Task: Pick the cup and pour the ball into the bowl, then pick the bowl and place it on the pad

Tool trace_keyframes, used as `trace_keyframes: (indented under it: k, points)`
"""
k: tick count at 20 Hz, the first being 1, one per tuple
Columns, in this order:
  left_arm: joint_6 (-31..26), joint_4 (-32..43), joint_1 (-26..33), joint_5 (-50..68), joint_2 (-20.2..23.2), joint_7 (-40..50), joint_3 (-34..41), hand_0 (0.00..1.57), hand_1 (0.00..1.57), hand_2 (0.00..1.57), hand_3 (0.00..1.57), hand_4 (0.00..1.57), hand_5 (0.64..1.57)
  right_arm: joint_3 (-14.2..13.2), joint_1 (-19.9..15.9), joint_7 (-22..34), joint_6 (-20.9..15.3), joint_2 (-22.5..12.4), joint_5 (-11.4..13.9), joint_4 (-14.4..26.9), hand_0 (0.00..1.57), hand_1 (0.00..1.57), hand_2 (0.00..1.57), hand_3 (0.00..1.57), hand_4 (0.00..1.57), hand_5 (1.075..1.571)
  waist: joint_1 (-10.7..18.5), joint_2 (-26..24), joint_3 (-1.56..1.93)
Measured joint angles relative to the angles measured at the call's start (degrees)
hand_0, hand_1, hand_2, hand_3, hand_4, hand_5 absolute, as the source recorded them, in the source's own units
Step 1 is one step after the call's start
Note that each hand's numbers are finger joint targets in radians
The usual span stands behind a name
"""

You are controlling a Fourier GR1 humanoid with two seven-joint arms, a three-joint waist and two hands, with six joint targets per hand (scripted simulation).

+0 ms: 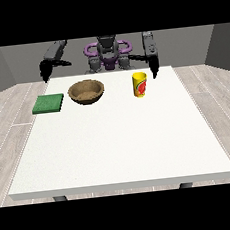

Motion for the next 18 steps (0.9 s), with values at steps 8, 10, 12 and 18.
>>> trace_keyframes:
  k: [8, 10, 12, 18]
  points:
    - [3.15, 12.52, -5.14, -1.0, -2.07, -9.86, 1.86, 0.0, 0.0, 0.0, 0.0, 0.0, 1.254, -2.14, -2.6, -4.32, 3.43, -2.83, -1.15, 5.79, 0.0, 0.0, 0.0, 0.0, 0.0, 1.558, -1.48, 3.11, 0.02]
    - [2.84, 16.12, -6.28, -0.74, -1.75, -11.71, 2.58, 0.0, 0.0, 0.0, 0.0, 0.0, 1.229, -2.31, -3.08, -4.02, 3.46, -3.13, -1.3, 6.47, 0.0, 0.0, 0.0, 0.0, 0.0, 1.558, -1.45, 2.62, 0.0]
    - [3.14, 18.39, -7.34, -0.67, -1.72, -13.02, 3.02, 0.0, 0.0, 0.0, 0.0, 0.0, 1.238, -3.15, -3.11, -5.62, 4.93, -4.29, -1.64, 8.6, 0.0, 0.0, 0.0, 0.0, 0.0, 1.56, -1.45, 2.76, 0.01]
    - [11.82, 23.25, -8.41, -6.2, 0.83, -16.33, 3.32, 1.31, 1.31, 1.57, 1.57, 0.82, 1.514, -3.84, -4.53, -5.98, 6.88, -5.72, -2.82, 9.41, 0.0, 0.0, 0.0, 0.0, 0.0, 1.559, -3.47, 4.54, 0.05]
